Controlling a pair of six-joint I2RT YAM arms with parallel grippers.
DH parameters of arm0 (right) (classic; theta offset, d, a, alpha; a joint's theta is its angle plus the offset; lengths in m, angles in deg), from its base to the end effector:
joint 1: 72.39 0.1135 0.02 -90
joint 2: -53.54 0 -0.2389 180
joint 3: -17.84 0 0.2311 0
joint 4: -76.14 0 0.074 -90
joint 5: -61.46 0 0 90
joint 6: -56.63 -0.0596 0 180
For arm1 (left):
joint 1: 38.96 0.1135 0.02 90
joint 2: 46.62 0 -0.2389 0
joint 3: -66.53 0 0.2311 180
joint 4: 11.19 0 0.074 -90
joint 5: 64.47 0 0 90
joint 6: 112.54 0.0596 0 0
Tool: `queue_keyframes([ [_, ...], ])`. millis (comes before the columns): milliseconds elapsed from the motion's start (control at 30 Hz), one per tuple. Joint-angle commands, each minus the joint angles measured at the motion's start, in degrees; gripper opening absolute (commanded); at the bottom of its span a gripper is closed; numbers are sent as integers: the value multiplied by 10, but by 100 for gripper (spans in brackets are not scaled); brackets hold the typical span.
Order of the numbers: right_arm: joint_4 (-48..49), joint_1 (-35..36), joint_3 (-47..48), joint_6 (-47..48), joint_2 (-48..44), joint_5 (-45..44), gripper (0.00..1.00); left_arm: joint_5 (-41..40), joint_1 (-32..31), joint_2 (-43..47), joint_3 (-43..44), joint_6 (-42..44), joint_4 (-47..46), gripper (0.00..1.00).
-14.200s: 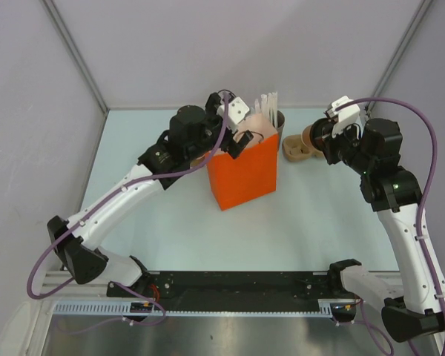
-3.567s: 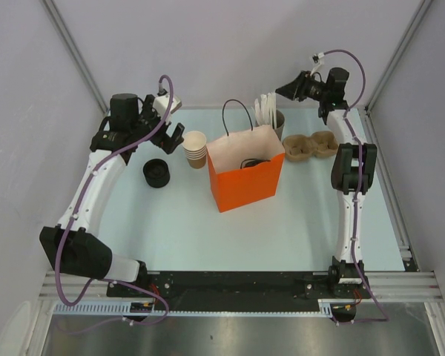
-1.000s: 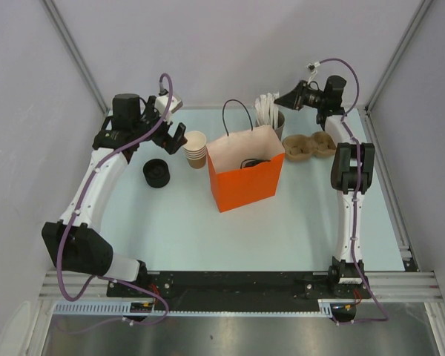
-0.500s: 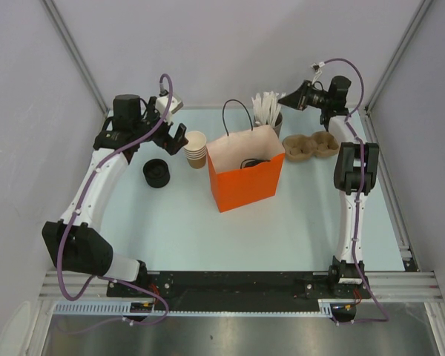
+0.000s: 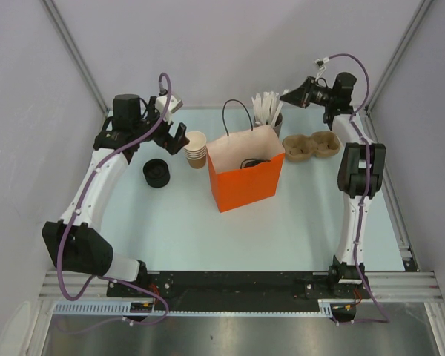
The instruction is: Pack the takeout coffee
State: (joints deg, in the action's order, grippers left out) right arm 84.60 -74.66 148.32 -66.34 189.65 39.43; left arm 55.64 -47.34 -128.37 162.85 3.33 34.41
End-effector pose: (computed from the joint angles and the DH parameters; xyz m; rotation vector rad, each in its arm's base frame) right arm 0.5202 0.0347 0.2612 -0.5200 1.6303 1.2962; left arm 0.3092 -0.0758 0.3433 0.8925 1.8484 -0.3650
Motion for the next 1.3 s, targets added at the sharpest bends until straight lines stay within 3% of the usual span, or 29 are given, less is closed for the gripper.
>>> queue_keyframes([
  [0,8,2,-14,12,-76,10,9,24,6,12,-8,-10,-26,99],
  [333,-115,-3,-55,120,-175,-13,7,30,6,46,-27,-20,-44,99],
  [633,-323,-7,-55,274,-265,-89,7,-3,5,79,-40,-14,-46,99],
  [867,-385,-4,-63,328,-333,-160,7,-3,5,89,-50,0,-12,99],
  [1100,-439,21,-51,396,-398,-244,7,11,5,124,-123,-13,-80,99],
  [1267,-464,76,-55,447,-436,-325,6,15,5,131,-155,-20,-109,100],
])
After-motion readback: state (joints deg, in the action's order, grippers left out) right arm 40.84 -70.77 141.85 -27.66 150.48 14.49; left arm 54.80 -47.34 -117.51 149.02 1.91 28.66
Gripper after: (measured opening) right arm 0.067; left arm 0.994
